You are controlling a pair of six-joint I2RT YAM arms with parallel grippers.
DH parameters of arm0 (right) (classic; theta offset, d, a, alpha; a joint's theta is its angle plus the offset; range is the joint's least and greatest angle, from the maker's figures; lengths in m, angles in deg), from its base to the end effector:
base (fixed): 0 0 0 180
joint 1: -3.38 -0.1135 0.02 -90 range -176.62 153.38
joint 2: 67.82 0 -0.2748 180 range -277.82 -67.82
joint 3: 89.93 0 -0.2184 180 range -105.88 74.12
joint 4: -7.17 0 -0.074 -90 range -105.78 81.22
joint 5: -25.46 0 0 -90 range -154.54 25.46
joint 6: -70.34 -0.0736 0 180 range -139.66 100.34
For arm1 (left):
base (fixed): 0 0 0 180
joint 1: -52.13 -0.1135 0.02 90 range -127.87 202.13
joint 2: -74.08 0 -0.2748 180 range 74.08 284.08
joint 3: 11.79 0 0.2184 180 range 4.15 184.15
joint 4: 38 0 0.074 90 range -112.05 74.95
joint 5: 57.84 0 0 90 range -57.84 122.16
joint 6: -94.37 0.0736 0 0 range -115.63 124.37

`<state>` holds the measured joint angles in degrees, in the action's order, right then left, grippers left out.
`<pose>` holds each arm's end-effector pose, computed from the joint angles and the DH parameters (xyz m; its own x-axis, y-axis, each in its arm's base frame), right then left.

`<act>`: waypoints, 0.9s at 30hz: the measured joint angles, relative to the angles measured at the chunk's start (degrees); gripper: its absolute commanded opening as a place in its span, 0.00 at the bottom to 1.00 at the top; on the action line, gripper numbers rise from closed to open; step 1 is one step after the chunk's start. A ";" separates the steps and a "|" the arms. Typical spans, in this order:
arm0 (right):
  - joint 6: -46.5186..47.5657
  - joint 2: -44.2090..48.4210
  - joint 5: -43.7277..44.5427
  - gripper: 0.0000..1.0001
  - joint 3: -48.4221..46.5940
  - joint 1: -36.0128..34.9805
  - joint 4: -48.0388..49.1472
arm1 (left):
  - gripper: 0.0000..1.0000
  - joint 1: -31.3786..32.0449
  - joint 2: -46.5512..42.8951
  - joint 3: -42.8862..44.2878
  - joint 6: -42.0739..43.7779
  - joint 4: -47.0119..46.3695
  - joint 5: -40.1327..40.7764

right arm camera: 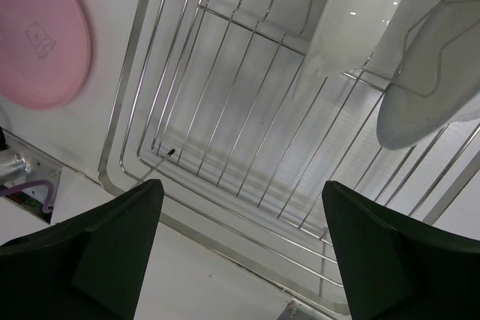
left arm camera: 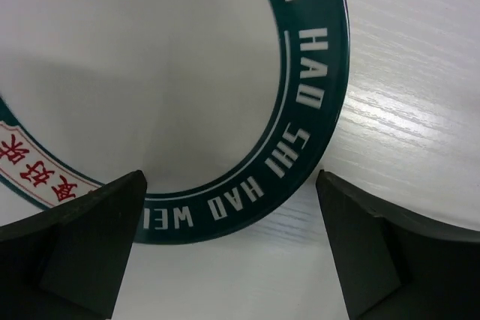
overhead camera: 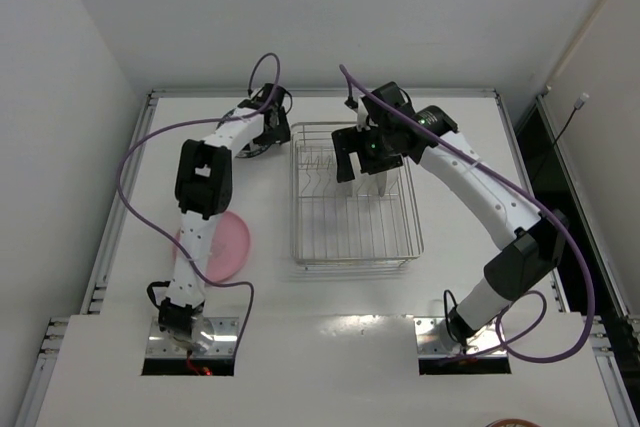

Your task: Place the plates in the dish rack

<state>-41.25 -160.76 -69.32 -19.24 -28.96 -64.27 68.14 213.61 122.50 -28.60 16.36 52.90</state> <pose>0.2738 0.1806 0.3287 -0.8551 -0.1074 -0.5073 -0.2783 0.9205 0.2742 0.5059 -0.1180 0.1487 -0.7422 -0.3165 -0.5908 -0.3793 0.9251 -0.0191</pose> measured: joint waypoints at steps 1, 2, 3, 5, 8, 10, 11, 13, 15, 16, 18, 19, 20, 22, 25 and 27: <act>0.02 0.00 -0.20 0.85 0.00 0.00 0.00 | 0.86 -0.17 0.00 0.00 -0.07 -0.02 -0.13; 0.04 0.00 -0.39 0.85 0.00 0.00 0.00 | 0.69 -0.39 0.02 0.00 0.15 -0.13 0.02; 0.04 0.00 -0.57 0.85 0.02 0.00 0.00 | 0.58 -0.66 0.02 0.00 0.13 -0.39 0.02; 0.15 0.00 -0.94 0.85 0.04 0.00 0.04 | 0.36 -1.29 0.02 -0.02 0.48 -1.11 -0.83; 0.20 0.00 -1.40 0.85 0.04 0.09 0.07 | 0.18 -2.29 -0.28 -0.85 1.07 -3.21 -1.57; 0.22 0.00 -1.75 0.85 0.07 0.31 0.20 | 0.00 -2.97 -1.27 -2.34 1.84 -5.18 -1.88; 0.22 0.00 -1.88 0.85 0.07 0.39 0.26 | 0.00 -3.17 -1.99 -3.08 1.70 -5.55 -2.10; 0.22 0.00 -2.10 0.85 0.09 0.74 0.33 | 0.00 -3.45 -3.17 -4.66 1.90 -5.57 -3.08; 0.22 0.00 -2.36 0.85 0.09 1.11 0.39 | 0.00 -3.52 -3.63 -5.53 1.77 -4.72 -4.17; 0.22 0.00 -2.43 0.85 0.09 1.22 0.39 | 0.00 -3.52 -3.87 -6.27 1.62 -4.15 -4.61; 0.22 -0.02 -2.64 0.85 0.09 1.51 0.39 | 0.00 -3.50 -5.11 -8.46 1.16 -3.17 -4.72; 0.22 -0.02 -2.73 0.85 0.09 1.53 0.39 | 0.00 -3.52 -6.01 -9.55 0.96 -2.29 -4.70; 0.28 -0.02 -2.78 0.85 0.09 1.70 0.37 | 0.00 -3.52 -6.95 -10.49 0.81 -1.14 -4.55; 0.44 -0.02 -2.80 0.85 0.09 2.01 0.35 | 0.00 -3.52 -8.41 -11.78 0.81 1.18 -3.80; 0.59 -0.02 -2.82 0.85 0.11 2.21 0.35 | 0.03 -3.65 -10.21 -11.76 0.70 3.10 -2.32; 0.63 -0.02 -2.82 0.85 0.13 2.21 0.35 | 0.16 -3.67 -10.80 -11.76 0.76 3.91 -1.77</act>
<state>-40.61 -160.79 -72.13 -19.11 -26.75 -63.92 64.47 202.81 110.74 -27.84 20.28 51.13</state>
